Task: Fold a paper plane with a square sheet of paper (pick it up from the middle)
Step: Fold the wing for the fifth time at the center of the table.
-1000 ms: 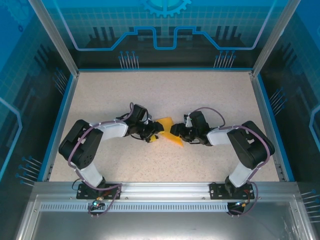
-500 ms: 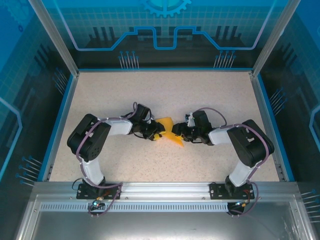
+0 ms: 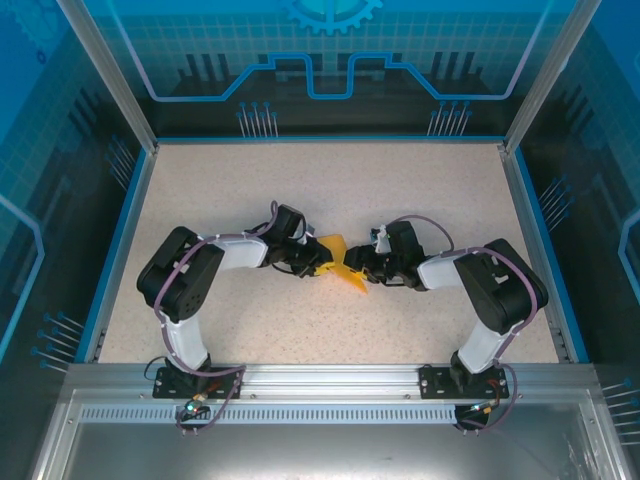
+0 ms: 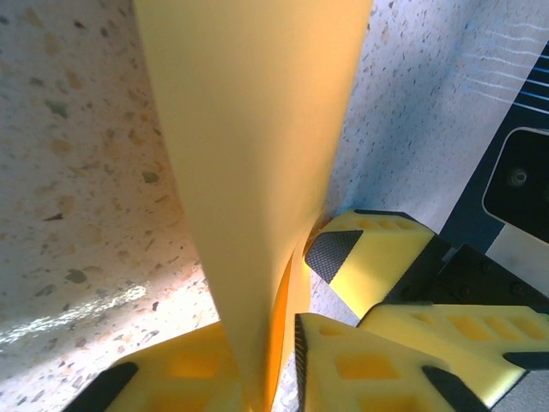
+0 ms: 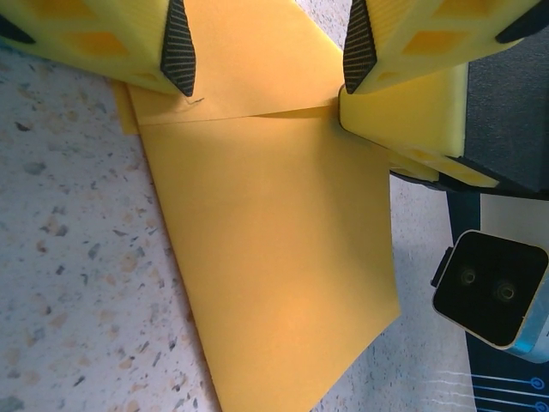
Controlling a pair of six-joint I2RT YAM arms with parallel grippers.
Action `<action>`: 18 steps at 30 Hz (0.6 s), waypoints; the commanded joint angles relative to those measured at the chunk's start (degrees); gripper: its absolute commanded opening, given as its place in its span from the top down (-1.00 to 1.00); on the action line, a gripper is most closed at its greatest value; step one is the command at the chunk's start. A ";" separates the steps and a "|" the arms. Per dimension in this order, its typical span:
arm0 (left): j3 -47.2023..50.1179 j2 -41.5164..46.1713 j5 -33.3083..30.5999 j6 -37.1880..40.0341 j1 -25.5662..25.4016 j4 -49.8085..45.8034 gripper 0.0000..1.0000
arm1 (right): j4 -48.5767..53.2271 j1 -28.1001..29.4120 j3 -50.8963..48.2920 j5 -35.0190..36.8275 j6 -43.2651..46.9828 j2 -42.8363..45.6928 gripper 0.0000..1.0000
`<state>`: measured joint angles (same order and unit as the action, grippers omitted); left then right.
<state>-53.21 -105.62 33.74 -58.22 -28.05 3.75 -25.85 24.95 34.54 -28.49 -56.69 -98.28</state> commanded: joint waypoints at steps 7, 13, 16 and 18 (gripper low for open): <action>-1.90 -0.55 1.33 1.66 -0.71 -3.24 0.94 | 6.24 -1.40 0.33 2.87 9.51 4.35 -0.26; -2.39 1.22 0.59 0.85 -0.94 -4.78 0.95 | 16.17 -0.08 1.48 8.69 26.87 15.00 -0.60; -2.77 1.92 0.49 0.26 -1.00 -5.86 0.95 | 20.05 2.32 1.16 16.67 34.40 19.83 -0.70; -3.03 2.19 0.46 -0.23 -1.01 -6.33 0.95 | 20.82 4.50 0.28 23.50 38.40 22.46 -0.78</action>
<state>-54.54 -105.58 33.91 -57.12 -28.51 0.05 -10.35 26.85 34.72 -15.46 -29.28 -78.67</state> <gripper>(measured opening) 0.045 0.874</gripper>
